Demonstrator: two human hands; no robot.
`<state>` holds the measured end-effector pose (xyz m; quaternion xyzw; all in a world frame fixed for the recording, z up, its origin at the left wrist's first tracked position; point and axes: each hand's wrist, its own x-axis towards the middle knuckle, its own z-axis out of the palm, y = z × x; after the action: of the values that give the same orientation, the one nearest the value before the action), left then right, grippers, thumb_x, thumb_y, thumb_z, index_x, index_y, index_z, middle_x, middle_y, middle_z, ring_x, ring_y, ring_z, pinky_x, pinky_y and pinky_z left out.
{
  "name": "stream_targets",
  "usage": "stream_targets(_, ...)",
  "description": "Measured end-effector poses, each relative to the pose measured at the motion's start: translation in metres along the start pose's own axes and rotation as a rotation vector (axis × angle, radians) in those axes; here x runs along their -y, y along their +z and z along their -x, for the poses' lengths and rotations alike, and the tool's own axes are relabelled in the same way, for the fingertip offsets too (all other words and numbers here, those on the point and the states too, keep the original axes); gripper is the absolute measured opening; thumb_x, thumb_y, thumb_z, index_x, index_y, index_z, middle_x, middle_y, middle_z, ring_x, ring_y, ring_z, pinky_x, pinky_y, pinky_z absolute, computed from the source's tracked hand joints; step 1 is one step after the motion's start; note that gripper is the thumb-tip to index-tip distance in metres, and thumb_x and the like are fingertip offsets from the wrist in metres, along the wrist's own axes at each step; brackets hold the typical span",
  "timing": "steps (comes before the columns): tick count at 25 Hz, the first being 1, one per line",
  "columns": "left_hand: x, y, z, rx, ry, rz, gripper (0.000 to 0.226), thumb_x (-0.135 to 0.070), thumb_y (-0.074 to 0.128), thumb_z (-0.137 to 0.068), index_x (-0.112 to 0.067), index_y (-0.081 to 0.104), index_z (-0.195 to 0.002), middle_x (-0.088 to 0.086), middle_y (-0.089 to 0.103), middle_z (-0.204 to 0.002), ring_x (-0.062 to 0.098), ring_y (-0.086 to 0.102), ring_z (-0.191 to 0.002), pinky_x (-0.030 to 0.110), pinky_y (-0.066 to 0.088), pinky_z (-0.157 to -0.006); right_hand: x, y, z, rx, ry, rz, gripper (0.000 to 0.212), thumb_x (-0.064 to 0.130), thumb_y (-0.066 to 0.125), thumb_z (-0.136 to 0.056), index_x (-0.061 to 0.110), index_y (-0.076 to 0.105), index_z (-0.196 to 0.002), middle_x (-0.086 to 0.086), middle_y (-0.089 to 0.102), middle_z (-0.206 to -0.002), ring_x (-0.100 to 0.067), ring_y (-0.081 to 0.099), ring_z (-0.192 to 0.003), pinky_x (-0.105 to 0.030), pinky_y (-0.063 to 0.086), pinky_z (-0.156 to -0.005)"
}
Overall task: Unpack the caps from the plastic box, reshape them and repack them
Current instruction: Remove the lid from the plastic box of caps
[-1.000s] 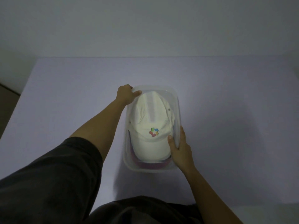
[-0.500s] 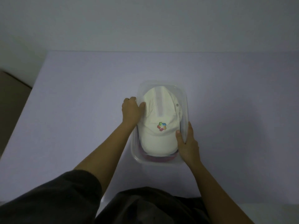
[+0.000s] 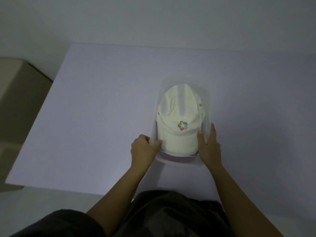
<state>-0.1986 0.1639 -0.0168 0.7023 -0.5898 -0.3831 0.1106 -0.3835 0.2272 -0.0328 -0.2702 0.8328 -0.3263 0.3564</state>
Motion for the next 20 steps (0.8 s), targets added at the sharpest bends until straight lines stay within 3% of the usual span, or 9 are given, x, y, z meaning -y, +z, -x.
stream_targets(3,0.006,0.001,-0.002,0.048,-0.099,0.033,0.042,-0.049,0.068,-0.078,-0.01,0.053,-0.076,0.0,0.048,-0.066,0.012,0.048,-0.062,0.023,0.038,-0.057,-0.001,0.001,0.0,-0.015,-0.005,0.001,0.065,0.045,0.038,-0.097,0.025,0.007,-0.151,-0.013,0.038,-0.149,-0.036,0.041,-0.132,-0.041,0.032,-0.107)
stream_targets(5,0.008,0.001,-0.004,0.059,-0.144,0.09,0.047,-0.051,0.068,-0.076,-0.008,0.052,-0.065,0.003,0.046,-0.057,0.013,0.046,-0.054,0.023,0.037,-0.054,0.0,0.001,0.0,-0.019,-0.004,0.008,0.065,0.044,0.038,-0.098,0.025,0.007,-0.151,-0.014,0.038,-0.149,-0.037,0.041,-0.131,-0.041,0.032,-0.107)
stream_targets(8,0.009,0.0,-0.003,0.07,-0.177,0.158,0.046,-0.051,0.068,-0.076,-0.007,0.059,-0.069,0.004,0.052,-0.063,0.014,0.051,-0.058,0.021,0.04,-0.055,0.0,0.002,0.0,-0.024,-0.007,0.009,0.065,0.044,0.038,-0.098,0.024,0.008,-0.151,-0.015,0.039,-0.148,-0.037,0.041,-0.131,-0.042,0.032,-0.107)
stream_targets(14,-0.003,-0.009,-0.006,0.175,-0.226,0.095,0.048,-0.048,0.065,-0.081,-0.011,0.045,-0.056,0.001,0.039,-0.054,0.012,0.041,-0.051,0.021,0.03,-0.049,-0.001,0.001,-0.001,-0.027,-0.012,0.006,0.065,0.043,0.038,-0.098,0.022,0.009,-0.151,-0.014,0.037,-0.149,-0.036,0.04,-0.132,-0.041,0.032,-0.107)
stream_targets(20,-0.011,-0.017,-0.001,0.188,-0.124,-0.03,0.042,-0.049,0.061,-0.084,-0.011,0.048,-0.07,0.001,0.046,-0.065,0.01,0.042,-0.057,0.019,0.033,-0.052,-0.007,0.001,-0.004,-0.013,-0.041,-0.043,0.064,0.043,0.04,-0.097,0.023,0.012,-0.151,-0.009,0.034,-0.152,-0.032,0.037,-0.136,-0.04,0.029,-0.11)
